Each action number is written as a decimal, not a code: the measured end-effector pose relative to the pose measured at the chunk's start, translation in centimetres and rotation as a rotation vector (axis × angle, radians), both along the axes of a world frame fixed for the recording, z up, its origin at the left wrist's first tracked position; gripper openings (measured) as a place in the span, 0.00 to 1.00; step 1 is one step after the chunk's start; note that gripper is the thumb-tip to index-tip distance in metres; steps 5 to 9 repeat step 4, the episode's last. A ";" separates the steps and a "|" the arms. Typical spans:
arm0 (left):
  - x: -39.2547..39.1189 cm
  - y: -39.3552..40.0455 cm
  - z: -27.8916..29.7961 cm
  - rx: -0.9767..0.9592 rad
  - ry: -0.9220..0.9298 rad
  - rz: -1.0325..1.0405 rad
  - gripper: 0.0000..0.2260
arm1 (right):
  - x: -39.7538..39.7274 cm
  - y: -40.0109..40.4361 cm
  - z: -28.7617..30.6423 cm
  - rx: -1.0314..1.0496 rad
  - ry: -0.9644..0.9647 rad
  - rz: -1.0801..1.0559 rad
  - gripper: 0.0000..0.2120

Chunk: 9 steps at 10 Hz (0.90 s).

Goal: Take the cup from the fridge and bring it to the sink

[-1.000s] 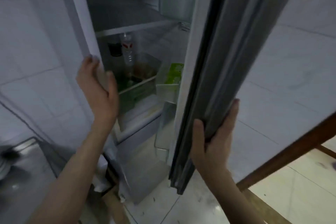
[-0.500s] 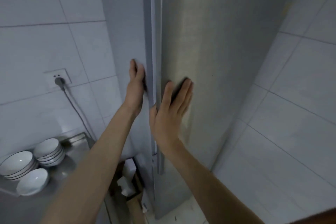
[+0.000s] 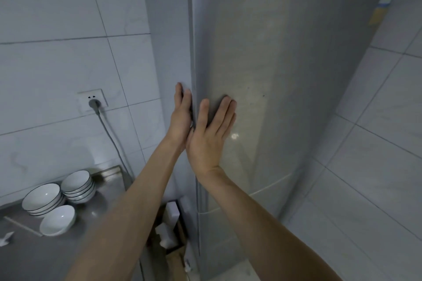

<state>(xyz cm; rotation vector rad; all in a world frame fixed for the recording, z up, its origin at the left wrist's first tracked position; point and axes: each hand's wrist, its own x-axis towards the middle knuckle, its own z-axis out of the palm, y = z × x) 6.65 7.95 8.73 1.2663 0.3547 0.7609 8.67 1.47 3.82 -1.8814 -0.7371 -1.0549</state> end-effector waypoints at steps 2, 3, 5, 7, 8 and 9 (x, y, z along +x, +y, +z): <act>-2.5 -2.3 -2.8 0.089 0.126 0.060 0.28 | -0.7 -6.0 -0.2 -0.260 0.031 0.298 0.34; -3.9 -3.0 -5.8 0.104 0.210 0.067 0.27 | -0.9 -10.4 -2.9 -0.292 0.058 0.373 0.29; -5.8 -5.0 -12.2 0.000 0.437 0.064 0.19 | -2.0 -17.2 -10.3 -0.440 0.276 0.415 0.46; -5.8 -5.0 -12.2 0.000 0.437 0.064 0.19 | -2.0 -17.2 -10.3 -0.440 0.276 0.415 0.46; -5.8 -5.0 -12.2 0.000 0.437 0.064 0.19 | -2.0 -17.2 -10.3 -0.440 0.276 0.415 0.46; -5.8 -5.0 -12.2 0.000 0.437 0.064 0.19 | -2.0 -17.2 -10.3 -0.440 0.276 0.415 0.46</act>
